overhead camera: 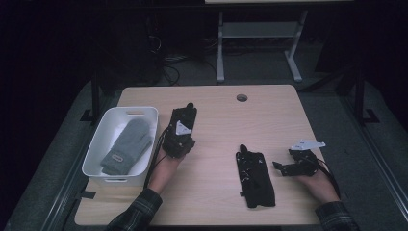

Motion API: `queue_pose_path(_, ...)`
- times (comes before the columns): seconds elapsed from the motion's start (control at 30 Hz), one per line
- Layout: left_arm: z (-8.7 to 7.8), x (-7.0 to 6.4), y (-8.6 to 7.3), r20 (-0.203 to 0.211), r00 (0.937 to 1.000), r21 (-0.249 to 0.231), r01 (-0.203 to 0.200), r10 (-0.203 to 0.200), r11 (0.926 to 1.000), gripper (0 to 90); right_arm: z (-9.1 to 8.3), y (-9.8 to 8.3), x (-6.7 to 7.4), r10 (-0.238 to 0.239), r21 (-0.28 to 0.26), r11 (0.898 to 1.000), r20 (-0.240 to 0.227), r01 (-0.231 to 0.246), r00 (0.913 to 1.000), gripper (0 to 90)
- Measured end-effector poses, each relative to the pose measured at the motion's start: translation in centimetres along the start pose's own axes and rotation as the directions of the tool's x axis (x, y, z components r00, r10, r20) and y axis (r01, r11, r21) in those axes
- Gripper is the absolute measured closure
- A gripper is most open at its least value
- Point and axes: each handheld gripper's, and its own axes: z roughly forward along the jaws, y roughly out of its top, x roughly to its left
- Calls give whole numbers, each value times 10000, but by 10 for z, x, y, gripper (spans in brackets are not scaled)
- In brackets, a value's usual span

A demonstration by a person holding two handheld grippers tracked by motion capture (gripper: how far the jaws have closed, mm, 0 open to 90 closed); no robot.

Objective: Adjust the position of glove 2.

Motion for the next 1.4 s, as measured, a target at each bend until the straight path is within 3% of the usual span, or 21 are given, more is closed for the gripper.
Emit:
queue_pose_path(0.1, 8, 9, 10, -262, 9993, -91, 252, -254, 9996, 893, 0, 0, 0, -29, 22, 10000, -15, 29, 10000, 113)
queue_pose_path(0.2, 16, 15, 20, -692, 9974, -38, 201, -203, 9998, 893, 0, 0, 0, -25, 36, 10000, -28, 25, 10000, 107)
queue_pose_path(0.4, 34, 30, 33, -1116, 9932, 214, 361, -335, 9991, 893, 0, 0, 0, -8, 45, 10000, -38, 8, 10000, 107)
queue_pose_path(0.63, 56, 48, 33, -1597, 9841, 575, 879, -778, 9945, 894, 0, 0, 0, -21, 42, 10000, -38, 21, 10000, 106)
queue_pose_path(0.77, 69, 52, 29, -1585, 9849, 1027, 872, -703, 9909, 894, 0, 0, 0, -22, 41, 10000, -39, 22, 10000, 106)
queue_pose_path(0.93, 73, 53, 27, -1511, 9858, 1047, 896, -732, 9905, 895, 0, 0, 0, -21, 42, 10000, -42, 21, 10000, 106)
queue_pose_path(1.07, 71, 45, 26, -1149, 9916, 1098, 717, -589, 9914, 895, 0, 0, 0, -21, 43, 10000, -41, 21, 10000, 106)
queue_pose_path(1.27, 69, 23, 23, -445, 9986, 1010, 340, -297, 9943, 895, 0, 0, 0, -63, 30, 10000, -40, 64, 10000, 106)
queue_pose_path(1.4, 68, 2, 21, 217, 9995, 821, 226, -244, 9964, 895, 0, 0, 0, -67, 30, 10000, -38, 68, 10000, 106)
